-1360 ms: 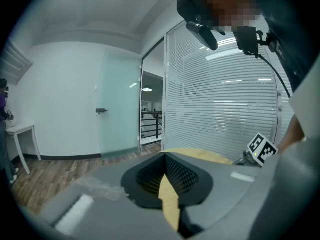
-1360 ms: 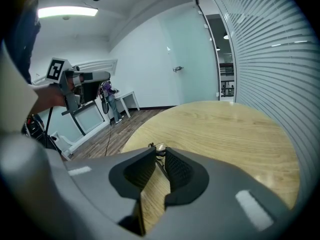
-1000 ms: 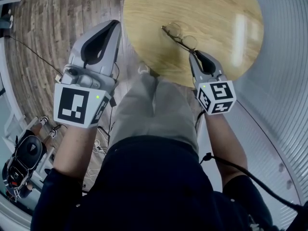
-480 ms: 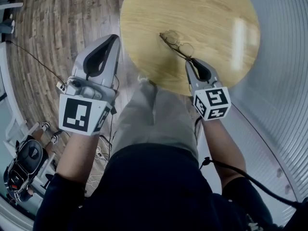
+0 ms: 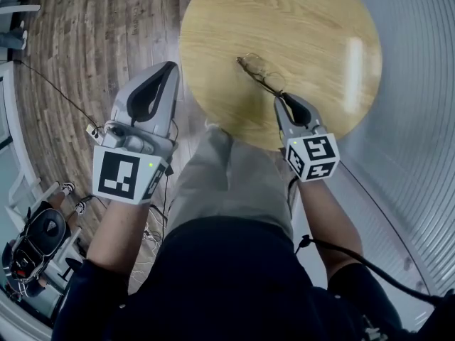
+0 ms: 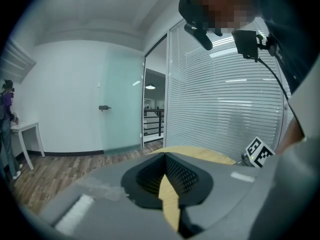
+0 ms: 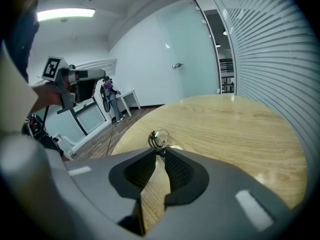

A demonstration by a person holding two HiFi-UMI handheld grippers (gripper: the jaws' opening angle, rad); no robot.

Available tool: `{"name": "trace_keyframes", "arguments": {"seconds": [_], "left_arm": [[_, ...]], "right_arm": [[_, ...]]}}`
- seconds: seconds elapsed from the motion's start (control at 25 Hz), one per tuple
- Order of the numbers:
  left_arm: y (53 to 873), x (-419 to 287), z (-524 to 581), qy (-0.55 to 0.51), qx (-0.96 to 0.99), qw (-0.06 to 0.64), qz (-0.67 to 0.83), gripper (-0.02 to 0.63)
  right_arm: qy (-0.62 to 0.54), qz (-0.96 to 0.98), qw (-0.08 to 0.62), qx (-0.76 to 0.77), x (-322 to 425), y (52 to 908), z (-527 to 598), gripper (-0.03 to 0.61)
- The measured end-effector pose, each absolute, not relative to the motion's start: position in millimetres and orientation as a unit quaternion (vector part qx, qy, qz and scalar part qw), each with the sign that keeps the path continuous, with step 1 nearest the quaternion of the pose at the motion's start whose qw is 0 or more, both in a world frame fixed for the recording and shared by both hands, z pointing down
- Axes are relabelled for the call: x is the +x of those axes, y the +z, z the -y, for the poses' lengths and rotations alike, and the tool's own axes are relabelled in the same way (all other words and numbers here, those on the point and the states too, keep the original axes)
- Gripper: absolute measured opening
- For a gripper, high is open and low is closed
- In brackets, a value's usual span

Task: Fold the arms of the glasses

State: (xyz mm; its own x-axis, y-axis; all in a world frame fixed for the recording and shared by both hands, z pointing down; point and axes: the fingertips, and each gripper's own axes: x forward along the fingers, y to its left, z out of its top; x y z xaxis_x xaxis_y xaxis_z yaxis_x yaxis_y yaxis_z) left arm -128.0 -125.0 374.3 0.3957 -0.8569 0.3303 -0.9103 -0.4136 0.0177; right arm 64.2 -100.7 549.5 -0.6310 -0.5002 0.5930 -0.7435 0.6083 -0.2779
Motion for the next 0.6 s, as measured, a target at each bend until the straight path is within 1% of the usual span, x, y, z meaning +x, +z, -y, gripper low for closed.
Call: {"name": "trace_keyframes", "arguments": {"seconds": [0.36, 0.6], "left_arm": [[354.7, -121.1, 142.6, 0.135, 0.825, 0.106, 0.538, 0.002], [354.7, -115.5, 143.0, 0.137, 0.823, 0.11, 0.541, 0.002]], "right_arm": [[0.27, 0.865, 0.241, 0.347, 68.6, 531.2, 117.9, 0.066], [0.277, 0.864, 0.249, 0.338, 74.3, 536.6, 116.4, 0.066]]}}
